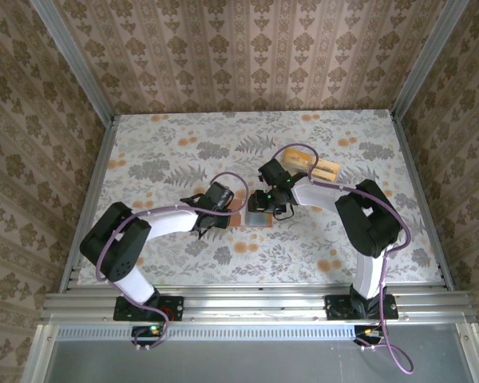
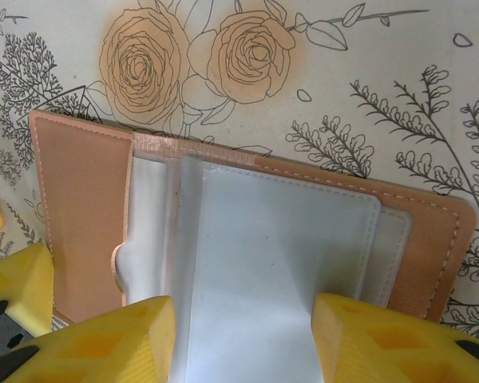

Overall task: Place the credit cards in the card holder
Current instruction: Flip over the card slot on the card holder.

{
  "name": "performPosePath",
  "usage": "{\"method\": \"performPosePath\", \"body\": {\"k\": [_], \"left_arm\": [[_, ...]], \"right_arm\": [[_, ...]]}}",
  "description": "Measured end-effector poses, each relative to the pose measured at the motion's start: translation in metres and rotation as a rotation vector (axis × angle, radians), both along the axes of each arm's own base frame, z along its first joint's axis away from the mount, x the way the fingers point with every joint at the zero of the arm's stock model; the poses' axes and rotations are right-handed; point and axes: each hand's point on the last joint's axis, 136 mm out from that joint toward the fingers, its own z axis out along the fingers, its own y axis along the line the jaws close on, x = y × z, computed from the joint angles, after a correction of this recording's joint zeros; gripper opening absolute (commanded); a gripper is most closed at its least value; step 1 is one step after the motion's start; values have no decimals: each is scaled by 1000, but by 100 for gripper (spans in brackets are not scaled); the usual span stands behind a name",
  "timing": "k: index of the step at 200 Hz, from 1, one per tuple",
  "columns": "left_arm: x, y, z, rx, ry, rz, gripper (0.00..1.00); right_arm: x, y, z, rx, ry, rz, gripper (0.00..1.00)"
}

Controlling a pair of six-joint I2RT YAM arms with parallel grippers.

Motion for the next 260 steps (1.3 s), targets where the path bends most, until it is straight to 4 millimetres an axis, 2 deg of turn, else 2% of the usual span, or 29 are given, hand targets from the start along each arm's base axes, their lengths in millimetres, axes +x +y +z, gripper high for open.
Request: {"method": "performPosePath", "body": {"k": [164, 260], "left_arm": [[0, -1, 0, -5, -1, -2, 44], [0, -2, -1, -7, 0, -7, 47]], "right_arm": [[2, 0, 2, -4, -6, 0, 49], [7, 19, 3, 99, 11, -22, 48]]}}
